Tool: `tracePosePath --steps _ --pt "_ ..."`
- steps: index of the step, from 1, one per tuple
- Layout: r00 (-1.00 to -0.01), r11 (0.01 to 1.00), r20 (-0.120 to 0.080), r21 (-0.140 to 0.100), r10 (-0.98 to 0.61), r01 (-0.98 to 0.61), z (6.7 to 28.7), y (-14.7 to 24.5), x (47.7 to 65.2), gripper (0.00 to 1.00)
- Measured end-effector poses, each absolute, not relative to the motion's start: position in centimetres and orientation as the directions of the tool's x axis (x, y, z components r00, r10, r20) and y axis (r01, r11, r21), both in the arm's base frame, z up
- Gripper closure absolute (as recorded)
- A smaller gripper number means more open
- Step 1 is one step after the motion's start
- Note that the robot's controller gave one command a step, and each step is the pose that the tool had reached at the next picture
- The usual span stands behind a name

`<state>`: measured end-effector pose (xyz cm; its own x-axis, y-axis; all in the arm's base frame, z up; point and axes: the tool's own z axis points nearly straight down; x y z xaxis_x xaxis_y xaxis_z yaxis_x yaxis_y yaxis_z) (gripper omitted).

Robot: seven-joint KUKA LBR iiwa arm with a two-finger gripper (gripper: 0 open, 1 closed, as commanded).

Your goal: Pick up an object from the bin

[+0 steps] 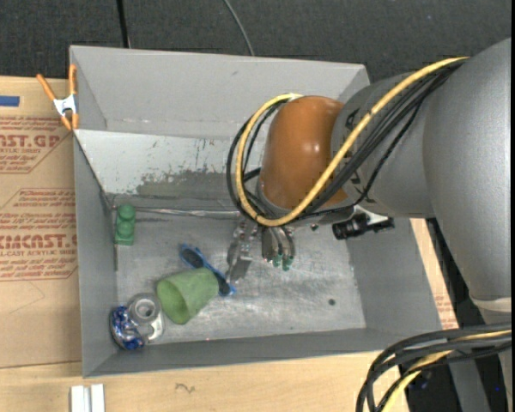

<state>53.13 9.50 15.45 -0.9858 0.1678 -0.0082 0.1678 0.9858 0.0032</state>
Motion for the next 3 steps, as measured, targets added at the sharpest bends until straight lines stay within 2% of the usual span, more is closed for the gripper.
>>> tracePosePath --steps 1,2,3 --pt "-0.986 0.986 -0.001 0.0 0.168 0.168 15.0 9.5 52.9 0.0" --pt "-0.969 0.969 -0.009 0.002 0.248 0.248 6.8 9.2 53.4 0.0" --pt "-0.969 0.969 -0.012 0.003 0.246 0.246 7.3 9.2 53.5 1.0"
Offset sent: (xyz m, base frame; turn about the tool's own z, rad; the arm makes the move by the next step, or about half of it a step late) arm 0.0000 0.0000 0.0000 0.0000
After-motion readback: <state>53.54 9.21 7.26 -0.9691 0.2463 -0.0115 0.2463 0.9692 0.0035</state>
